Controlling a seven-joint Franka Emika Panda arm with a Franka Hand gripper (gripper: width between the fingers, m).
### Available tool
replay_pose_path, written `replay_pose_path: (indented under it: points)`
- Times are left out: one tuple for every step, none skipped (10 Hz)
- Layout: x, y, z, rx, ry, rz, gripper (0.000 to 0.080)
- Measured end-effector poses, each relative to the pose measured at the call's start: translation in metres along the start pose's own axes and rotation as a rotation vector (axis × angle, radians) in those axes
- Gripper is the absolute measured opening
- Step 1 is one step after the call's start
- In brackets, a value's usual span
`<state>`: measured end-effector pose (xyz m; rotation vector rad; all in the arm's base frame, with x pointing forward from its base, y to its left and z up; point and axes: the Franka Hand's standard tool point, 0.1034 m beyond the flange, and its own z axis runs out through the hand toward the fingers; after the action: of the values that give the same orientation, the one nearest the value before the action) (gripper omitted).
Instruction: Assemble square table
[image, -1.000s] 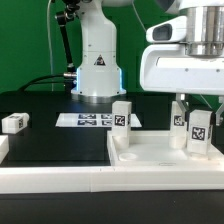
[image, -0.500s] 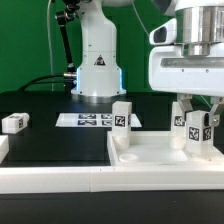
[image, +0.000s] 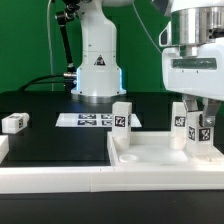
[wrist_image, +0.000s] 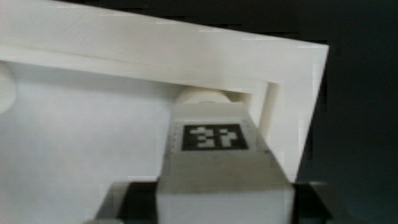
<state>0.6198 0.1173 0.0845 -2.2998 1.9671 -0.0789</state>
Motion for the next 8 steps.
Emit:
replay_pose_path:
  points:
    - [-0.0006,0.0000,0.0002,0.001,-0.009,0.097,0.0290]
    - [-0.0008,-0.0001,0.0003,0.002,-0.012,0.163,0.0290]
    - [-0.0015,-0.0002,0.0003,0.002,-0.016,0.230,0.0290]
    - [-0.0026,-0.0003,0.0002,0.002,-0.016,0.277,0.0290]
    - [-0.0024,-0.0004,0.0002,0.002,-0.015,0.250,0.0290]
    - [-0.0029,-0.0002,0.0004,0.002,-0.016,0.199,0.0395]
    - [-0.0042,-0.0001,0.0007,0.002,-0.016,0.165,0.0529]
    - [-0.0049,-0.0008,0.0005,0.004,-0.014,0.100,0.0529]
